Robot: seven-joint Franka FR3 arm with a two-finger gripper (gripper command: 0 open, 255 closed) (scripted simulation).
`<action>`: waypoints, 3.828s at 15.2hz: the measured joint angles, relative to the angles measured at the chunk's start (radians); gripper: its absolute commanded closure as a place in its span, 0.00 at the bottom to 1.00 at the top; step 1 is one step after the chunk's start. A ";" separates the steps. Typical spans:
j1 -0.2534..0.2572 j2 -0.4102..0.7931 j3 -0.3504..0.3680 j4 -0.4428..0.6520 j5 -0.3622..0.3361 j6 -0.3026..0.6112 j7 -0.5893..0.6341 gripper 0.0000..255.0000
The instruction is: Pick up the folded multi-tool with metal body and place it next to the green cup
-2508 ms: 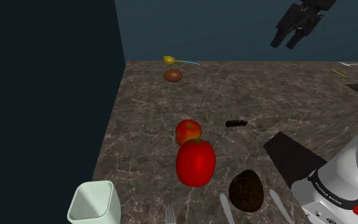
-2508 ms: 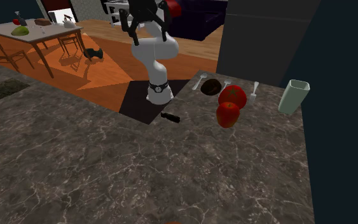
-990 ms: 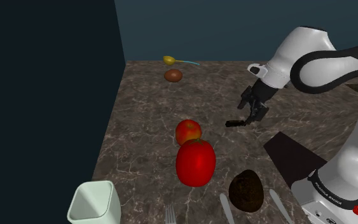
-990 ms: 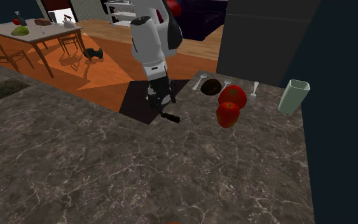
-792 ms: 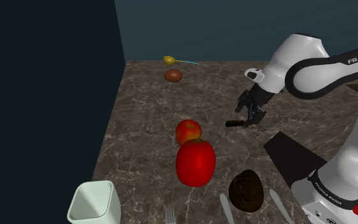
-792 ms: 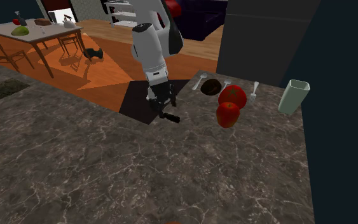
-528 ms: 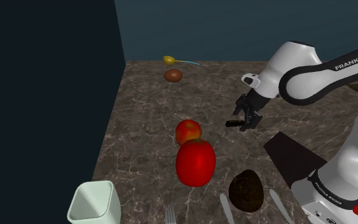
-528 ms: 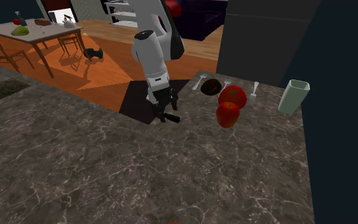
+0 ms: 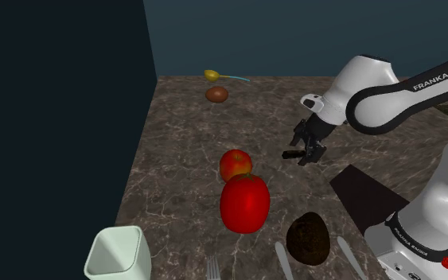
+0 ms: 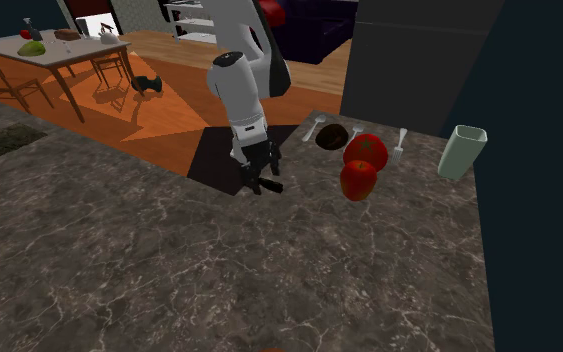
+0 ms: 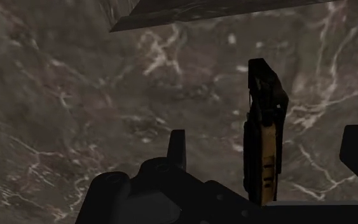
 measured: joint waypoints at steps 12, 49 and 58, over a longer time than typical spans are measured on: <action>-0.010 -0.022 0.011 0.006 -0.008 -0.027 0.011 1.00; -0.070 -0.307 0.137 0.342 -0.045 -0.645 0.143 1.00; -0.015 -0.308 0.258 0.372 0.016 -0.663 0.270 1.00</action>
